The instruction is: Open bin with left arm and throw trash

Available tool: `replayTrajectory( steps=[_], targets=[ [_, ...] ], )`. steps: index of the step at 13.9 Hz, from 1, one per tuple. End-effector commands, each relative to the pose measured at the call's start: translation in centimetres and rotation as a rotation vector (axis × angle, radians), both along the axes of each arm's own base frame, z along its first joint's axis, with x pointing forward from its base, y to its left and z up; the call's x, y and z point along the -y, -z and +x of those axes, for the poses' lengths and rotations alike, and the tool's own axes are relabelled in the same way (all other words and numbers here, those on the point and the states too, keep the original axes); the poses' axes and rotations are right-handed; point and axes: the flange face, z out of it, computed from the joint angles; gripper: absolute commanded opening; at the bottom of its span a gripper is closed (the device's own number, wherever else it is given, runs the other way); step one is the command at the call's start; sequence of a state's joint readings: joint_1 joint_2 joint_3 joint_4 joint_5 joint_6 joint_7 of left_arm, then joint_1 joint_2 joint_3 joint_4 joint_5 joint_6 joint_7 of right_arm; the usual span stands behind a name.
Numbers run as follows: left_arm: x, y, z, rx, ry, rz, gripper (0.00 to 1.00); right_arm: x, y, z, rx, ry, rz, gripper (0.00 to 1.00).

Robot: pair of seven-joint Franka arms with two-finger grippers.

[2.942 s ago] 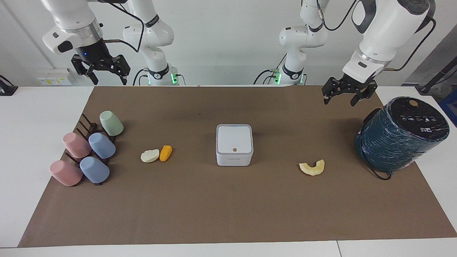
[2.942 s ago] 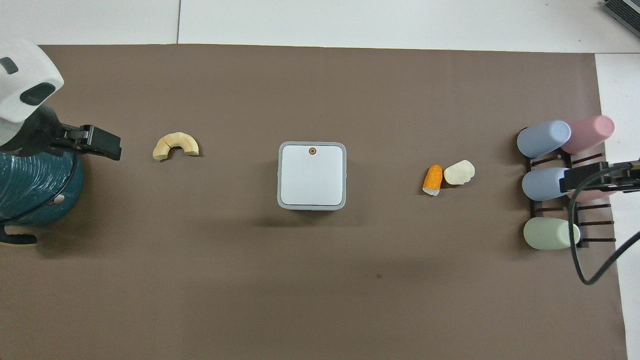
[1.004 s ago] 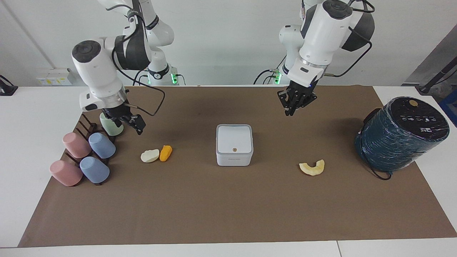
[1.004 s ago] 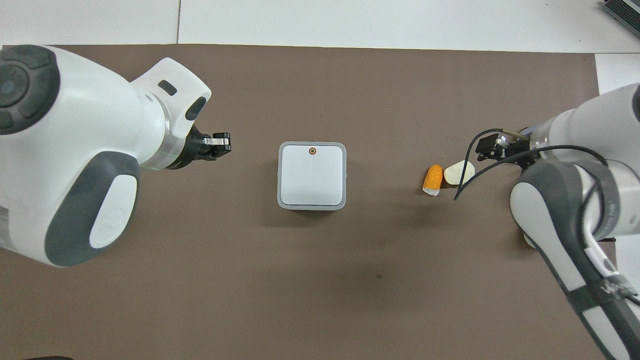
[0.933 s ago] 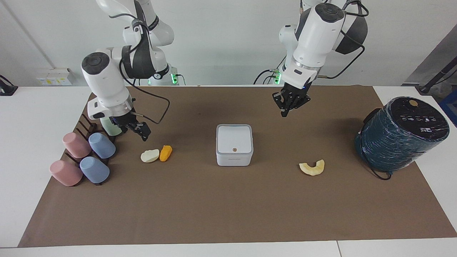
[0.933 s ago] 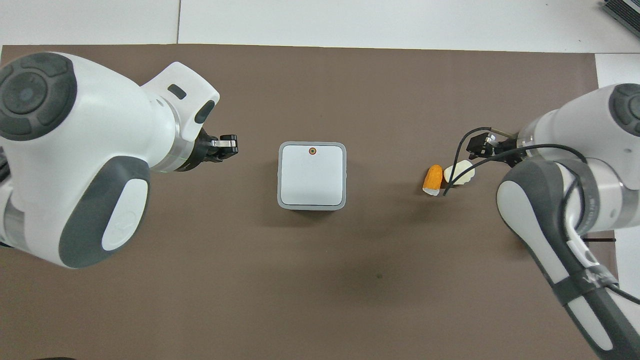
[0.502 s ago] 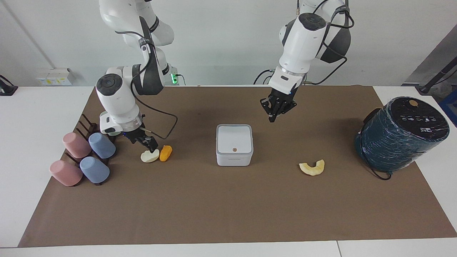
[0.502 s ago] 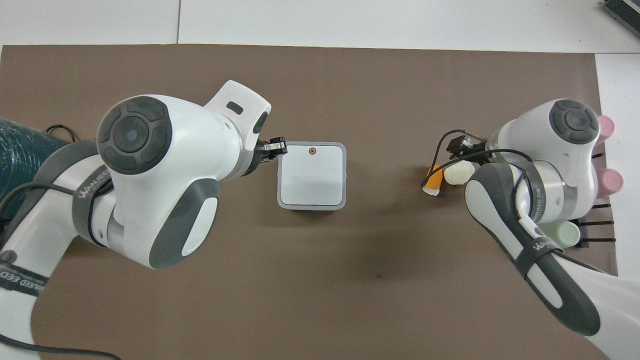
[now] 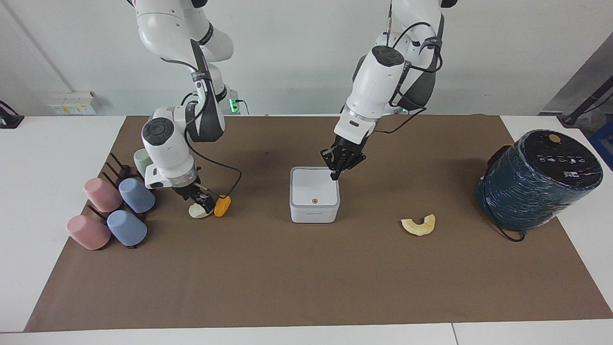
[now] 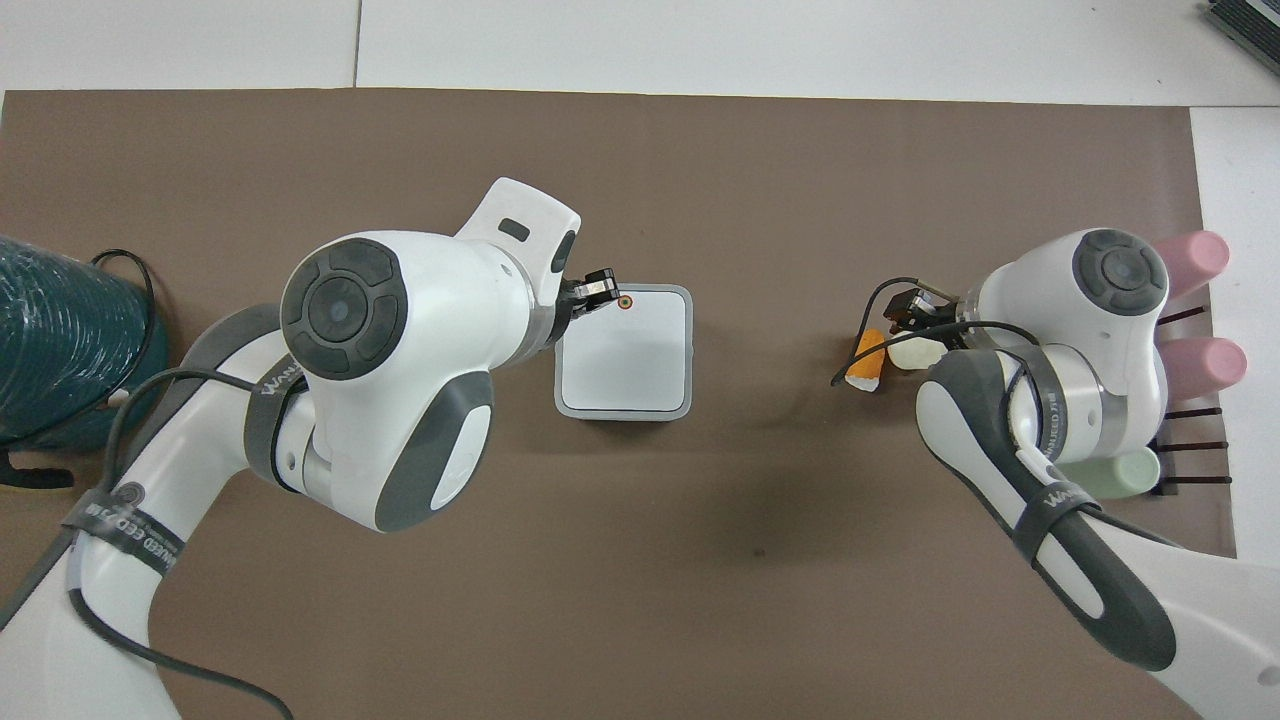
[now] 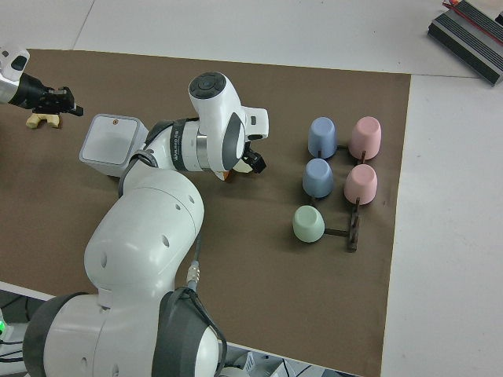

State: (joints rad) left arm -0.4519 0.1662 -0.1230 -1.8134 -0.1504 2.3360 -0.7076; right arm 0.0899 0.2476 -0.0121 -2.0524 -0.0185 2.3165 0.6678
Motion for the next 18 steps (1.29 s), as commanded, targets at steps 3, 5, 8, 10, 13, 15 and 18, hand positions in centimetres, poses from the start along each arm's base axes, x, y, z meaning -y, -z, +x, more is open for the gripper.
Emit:
replayTrajectory(
  steps=[3,5,8,10,13,15,18],
  targets=[
    [0.8,2.1,-0.4,0.009,-0.062,-0.043,0.0,0.1,1.5,-0.8,0.005,0.014,0.002,1.0],
    [2.4,3.5,-0.7,0.002,-0.082,-0.058,0.0,0.3,2.1,-0.8,-0.006,0.016,0.002,1.0],
    [2.6,3.9,-0.5,0.008,-0.092,-0.067,0.0,0.2,2.1,-0.8,-0.008,0.003,0.002,0.07],
    [2.8,5.3,-0.3,-0.009,-0.09,-0.054,0.0,0.7,2.1,-0.8,-0.009,0.008,0.001,0.0],
    [2.9,6.0,-0.2,-0.017,-0.091,-0.05,0.0,0.6,1.8,-0.8,-0.026,-0.012,-0.001,0.0],
    [3.4,7.1,0.0,-0.019,-0.089,-0.05,0.0,0.0,0.5,-0.5,-0.018,-0.025,-0.004,0.0],
    [3.4,7.7,0.3,-0.02,-0.094,-0.052,0.0,-0.1,-2.0,0.0,-0.024,-0.026,-0.006,0.0]
  ],
)
